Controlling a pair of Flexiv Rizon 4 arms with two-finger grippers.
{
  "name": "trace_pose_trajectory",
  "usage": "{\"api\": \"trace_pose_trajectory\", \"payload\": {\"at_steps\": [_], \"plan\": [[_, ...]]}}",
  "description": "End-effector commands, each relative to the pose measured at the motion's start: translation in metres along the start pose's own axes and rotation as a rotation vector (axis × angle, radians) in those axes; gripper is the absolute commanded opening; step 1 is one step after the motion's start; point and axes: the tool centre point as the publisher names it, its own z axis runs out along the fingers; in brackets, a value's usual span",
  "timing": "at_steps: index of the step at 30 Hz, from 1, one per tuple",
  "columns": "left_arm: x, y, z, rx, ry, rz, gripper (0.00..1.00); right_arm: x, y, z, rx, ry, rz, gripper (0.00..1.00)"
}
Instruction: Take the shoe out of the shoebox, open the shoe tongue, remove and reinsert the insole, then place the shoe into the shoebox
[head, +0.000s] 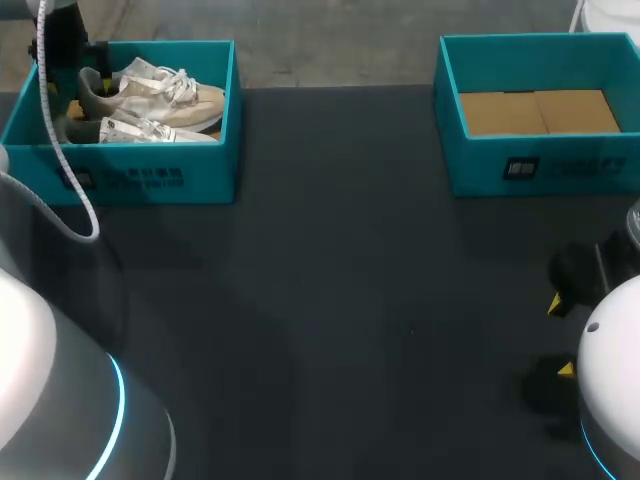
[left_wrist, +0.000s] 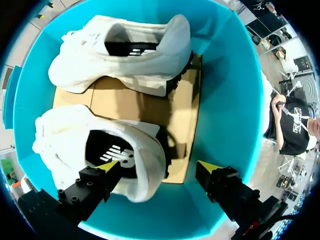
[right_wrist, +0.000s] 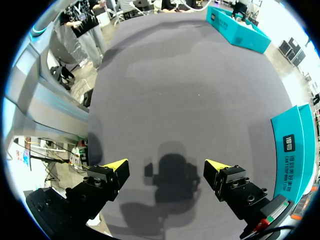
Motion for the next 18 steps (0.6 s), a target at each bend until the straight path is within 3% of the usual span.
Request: {"api": "trace_pose_trajectory", "payload": {"at_steps": [1,9,13,18], "plan": [[0.001,-0.024,-0.029,-0.033,-0.011,0.017,0.98,0.002,0.000,0.001,0.001,-0.003,0.000,1.00],[0.002,-0.040,-0.054,-0.029,-0.027,0.049,0.94,0.002,0.000,0.001,0.001,-0.003,0.000,1.00],[0.004,-0.046,-0.065,-0.024,-0.037,0.061,1.00,0.002,0.000,0.001,0.001,-0.003,0.000,1.00],[0.009,-0.058,-0.077,-0.013,-0.047,0.085,1.00,0.002,0.000,0.001,0.001,-0.003,0.000,1.00]]}}
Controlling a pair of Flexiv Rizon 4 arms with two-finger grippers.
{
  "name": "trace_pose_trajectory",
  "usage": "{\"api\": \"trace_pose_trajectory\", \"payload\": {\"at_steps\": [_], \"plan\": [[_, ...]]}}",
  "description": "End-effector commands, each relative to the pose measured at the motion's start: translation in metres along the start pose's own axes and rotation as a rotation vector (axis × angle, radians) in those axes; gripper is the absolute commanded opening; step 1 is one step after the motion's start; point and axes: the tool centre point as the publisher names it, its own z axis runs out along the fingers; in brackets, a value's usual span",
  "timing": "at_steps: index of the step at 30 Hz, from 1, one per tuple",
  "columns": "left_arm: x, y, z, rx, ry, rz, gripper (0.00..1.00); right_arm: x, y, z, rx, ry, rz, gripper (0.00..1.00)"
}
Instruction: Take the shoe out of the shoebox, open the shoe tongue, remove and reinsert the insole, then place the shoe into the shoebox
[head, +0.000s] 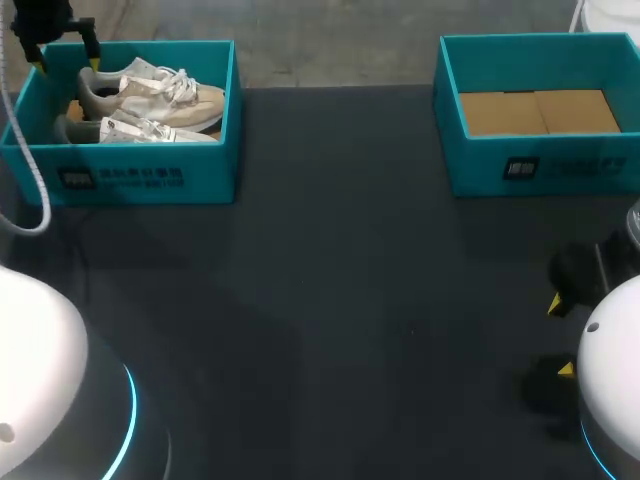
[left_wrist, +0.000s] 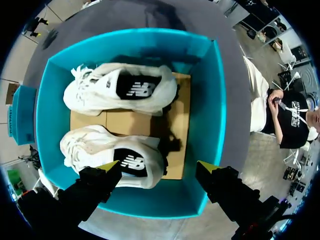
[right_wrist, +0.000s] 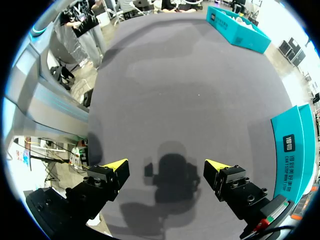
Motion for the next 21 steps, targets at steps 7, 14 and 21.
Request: {"api": "trace_pose_trajectory", "payload": {"at_steps": [7,14,21], "plan": [[0.010,-0.050,-0.025,-0.008,0.010,0.039,1.00,0.002,0.000,0.001,0.001,-0.003,0.000,1.00],[0.015,-0.077,-0.031,0.004,0.021,0.059,1.00,0.002,0.000,0.001,0.001,-0.003,0.000,1.00],[0.016,-0.107,-0.027,0.013,0.023,0.082,1.00,0.002,0.000,0.001,0.001,-0.003,0.000,1.00]]}}
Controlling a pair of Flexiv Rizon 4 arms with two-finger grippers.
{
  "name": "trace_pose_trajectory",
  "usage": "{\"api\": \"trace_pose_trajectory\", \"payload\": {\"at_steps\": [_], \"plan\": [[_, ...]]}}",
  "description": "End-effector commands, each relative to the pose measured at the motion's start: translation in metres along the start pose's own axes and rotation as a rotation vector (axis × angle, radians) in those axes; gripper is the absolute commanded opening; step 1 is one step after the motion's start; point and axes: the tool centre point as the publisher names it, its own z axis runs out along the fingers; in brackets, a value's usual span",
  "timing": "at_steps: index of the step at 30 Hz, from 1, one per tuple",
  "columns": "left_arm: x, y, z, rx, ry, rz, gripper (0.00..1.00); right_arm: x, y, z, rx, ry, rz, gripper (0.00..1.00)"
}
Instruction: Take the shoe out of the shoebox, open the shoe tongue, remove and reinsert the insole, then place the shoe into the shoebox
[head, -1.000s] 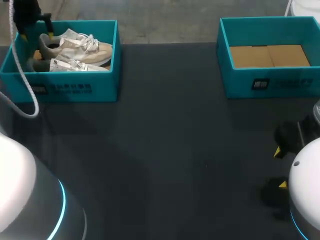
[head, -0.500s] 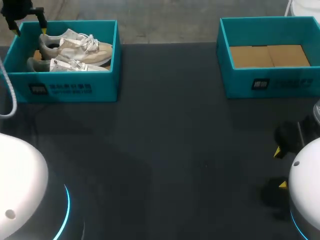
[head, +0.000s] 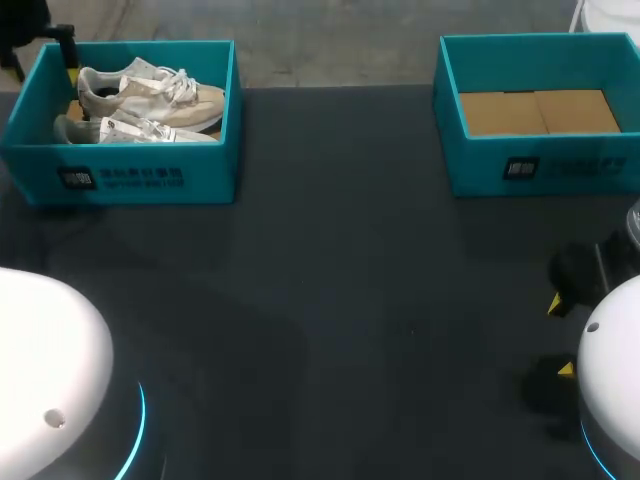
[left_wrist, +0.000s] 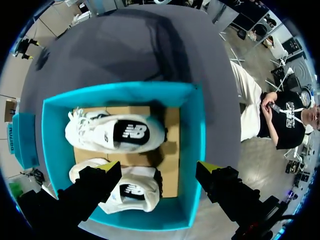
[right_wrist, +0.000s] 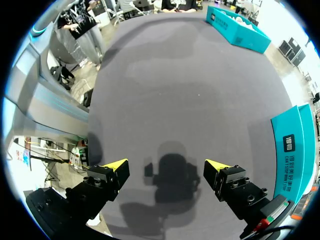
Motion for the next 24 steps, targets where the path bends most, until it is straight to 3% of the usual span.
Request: {"api": "trace_pose_trajectory", "payload": {"at_steps": [1,5,18,24], "plan": [[0.0012,-0.0335,0.0034,-0.051,0.001,0.003,1.00,0.0017,-0.0005,0.0005,0.001,-0.003,0.000,1.00],[0.0074,-0.0428,0.0037,-0.044,-0.007,-0.001,1.00,0.0017,-0.0005,0.0005,0.001,-0.003,0.000,1.00],[0.0074,-0.0428,0.0037,-0.044,-0.007,-0.001,1.00,0.0017,-0.0005,0.0005,0.001,-0.003,0.000,1.00],[0.0008,-0.0373,0.0069,-0.001,-0.015,0.015,1.00,0.0017,-0.0005,0.0005,0.001,-0.003,0.000,1.00]]}}
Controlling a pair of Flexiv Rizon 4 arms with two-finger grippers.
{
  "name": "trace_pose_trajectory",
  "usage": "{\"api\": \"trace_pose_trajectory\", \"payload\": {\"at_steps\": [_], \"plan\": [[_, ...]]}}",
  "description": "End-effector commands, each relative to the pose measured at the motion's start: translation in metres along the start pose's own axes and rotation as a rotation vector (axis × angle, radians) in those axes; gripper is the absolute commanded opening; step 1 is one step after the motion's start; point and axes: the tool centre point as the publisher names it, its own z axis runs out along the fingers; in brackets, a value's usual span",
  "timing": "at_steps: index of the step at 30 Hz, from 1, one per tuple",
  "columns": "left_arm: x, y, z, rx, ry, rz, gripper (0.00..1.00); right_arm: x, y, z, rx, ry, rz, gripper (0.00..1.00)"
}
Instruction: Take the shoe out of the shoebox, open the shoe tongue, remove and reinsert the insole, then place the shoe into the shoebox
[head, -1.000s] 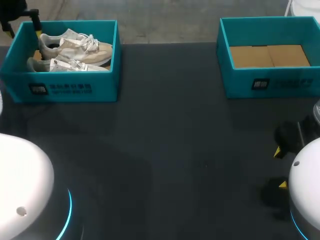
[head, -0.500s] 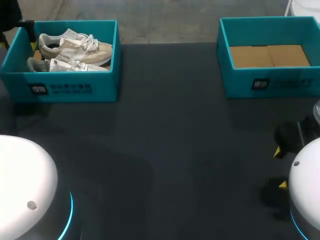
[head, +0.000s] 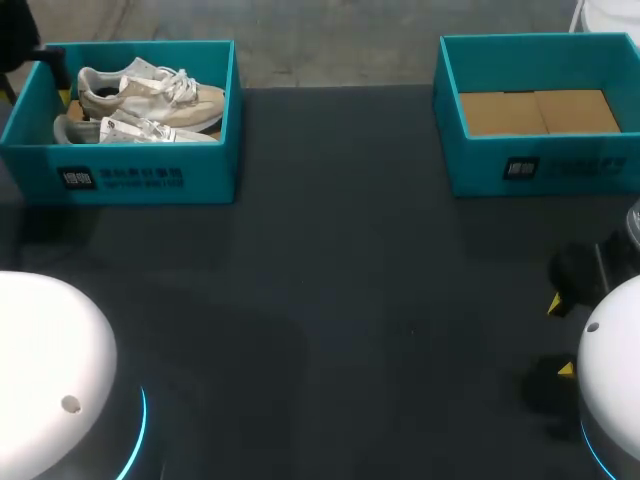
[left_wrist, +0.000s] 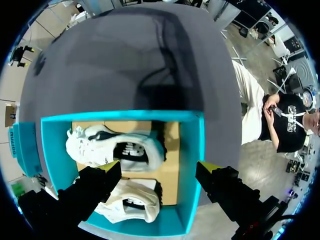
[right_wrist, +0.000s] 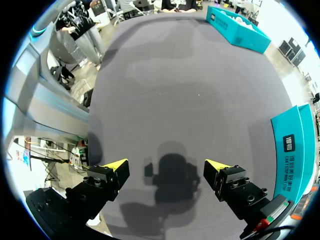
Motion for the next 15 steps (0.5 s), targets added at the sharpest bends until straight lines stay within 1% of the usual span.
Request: {"api": "trace_pose_trajectory", "payload": {"at_steps": [1,8,15], "plan": [[-0.001,0.008,0.004,0.037,-0.002,0.009,1.00,0.002,-0.001,0.001,0.001,-0.003,0.000,1.00],[0.002,0.014,0.021,0.063,0.008,0.003,1.00,0.002,-0.001,0.001,0.001,-0.003,0.000,1.00],[0.001,0.013,0.039,0.078,0.021,0.000,1.00,0.002,-0.001,0.001,0.001,-0.003,0.000,1.00]]}}
